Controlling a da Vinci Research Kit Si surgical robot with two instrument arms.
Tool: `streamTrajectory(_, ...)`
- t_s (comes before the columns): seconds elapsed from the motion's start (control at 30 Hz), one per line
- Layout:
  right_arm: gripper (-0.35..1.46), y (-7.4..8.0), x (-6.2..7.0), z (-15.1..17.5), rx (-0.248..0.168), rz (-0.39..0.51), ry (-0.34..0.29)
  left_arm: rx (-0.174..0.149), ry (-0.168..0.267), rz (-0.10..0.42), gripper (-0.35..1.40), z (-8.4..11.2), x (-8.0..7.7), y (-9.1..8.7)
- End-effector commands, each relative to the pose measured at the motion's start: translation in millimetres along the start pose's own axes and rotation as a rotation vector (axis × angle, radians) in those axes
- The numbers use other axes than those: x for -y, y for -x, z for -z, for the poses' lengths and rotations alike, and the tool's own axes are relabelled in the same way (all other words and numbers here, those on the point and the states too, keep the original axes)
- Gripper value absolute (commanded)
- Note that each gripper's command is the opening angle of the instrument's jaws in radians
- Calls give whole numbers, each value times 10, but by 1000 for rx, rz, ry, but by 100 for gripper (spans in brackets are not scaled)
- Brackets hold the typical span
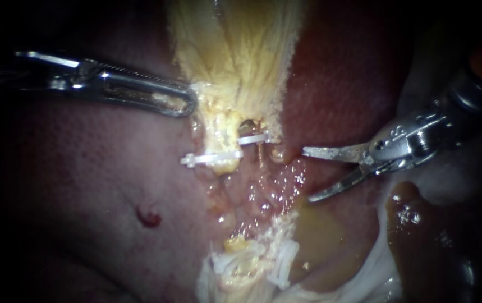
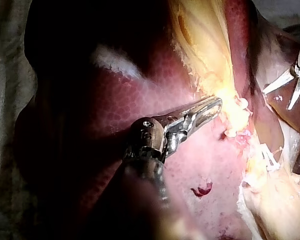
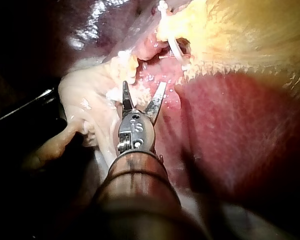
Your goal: Go back from the cut right tube
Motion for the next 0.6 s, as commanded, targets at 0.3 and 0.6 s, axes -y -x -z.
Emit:
streamTrajectory(0.3, 145, 1, -2, 4, 0, -1, -2, -23, -27, 19, -35, -41, 2, -14)
streamTrajectory(0.6, 145, 1, -2, 5, 0, -2, -2, -29, -32, 16, -35, -49, 5, -16)
